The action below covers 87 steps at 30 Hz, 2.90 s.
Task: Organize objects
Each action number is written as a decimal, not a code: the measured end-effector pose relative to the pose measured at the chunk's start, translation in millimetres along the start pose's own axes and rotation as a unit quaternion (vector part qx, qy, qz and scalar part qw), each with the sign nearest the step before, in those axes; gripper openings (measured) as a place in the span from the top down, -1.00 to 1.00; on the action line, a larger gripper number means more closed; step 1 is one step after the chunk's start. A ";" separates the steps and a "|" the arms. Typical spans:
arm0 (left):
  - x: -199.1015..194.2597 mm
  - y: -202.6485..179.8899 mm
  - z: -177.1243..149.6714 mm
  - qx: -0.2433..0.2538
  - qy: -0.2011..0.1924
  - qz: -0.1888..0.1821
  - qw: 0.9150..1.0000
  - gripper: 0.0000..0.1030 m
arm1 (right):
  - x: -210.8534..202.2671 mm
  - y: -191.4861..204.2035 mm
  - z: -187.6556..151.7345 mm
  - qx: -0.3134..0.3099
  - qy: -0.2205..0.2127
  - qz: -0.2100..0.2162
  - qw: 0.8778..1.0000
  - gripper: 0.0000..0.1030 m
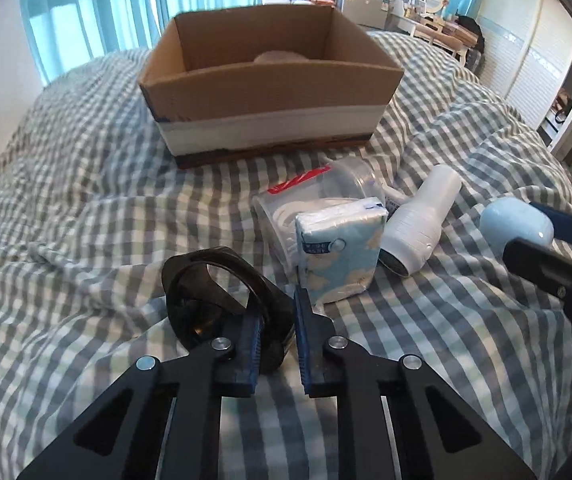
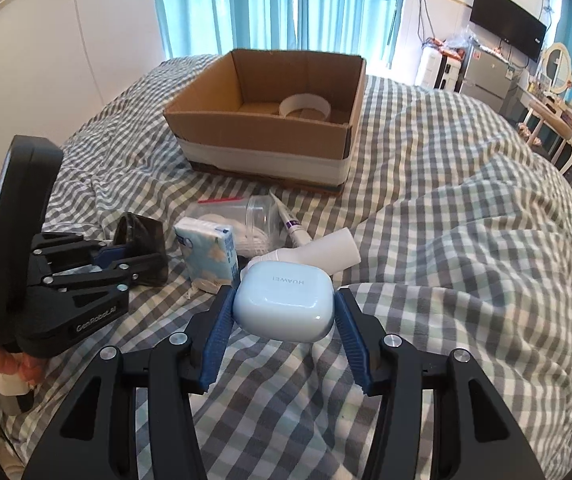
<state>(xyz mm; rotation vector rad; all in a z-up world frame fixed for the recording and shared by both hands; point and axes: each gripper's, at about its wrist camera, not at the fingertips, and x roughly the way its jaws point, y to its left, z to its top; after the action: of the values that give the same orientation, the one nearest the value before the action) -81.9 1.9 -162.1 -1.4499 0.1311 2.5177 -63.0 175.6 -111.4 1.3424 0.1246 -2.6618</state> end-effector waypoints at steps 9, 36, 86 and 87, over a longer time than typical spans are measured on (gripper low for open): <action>-40.3 3.9 1.6 -0.003 -0.037 0.007 0.999 0.77 | -27.0 9.5 0.7 -0.011 -0.023 -0.004 1.000 0.02; -87.0 9.5 171.6 0.037 -0.137 0.023 0.990 0.78 | -32.4 -12.6 183.8 -0.039 -0.126 -0.016 0.991 0.02; -100.9 9.8 197.2 -0.002 -0.156 0.045 0.987 -0.91 | -99.9 -62.4 203.3 -0.024 -0.172 -0.055 0.983 -0.56; -107.3 8.9 193.4 -0.003 -0.158 0.049 0.986 -0.91 | -108.0 -63.2 198.3 -0.023 -0.173 -0.057 0.983 -0.56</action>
<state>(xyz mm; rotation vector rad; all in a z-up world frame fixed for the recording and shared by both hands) -194.9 13.7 27.8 -1.0502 0.1409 2.7902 -167.9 220.2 93.5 0.8632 0.2242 -2.9197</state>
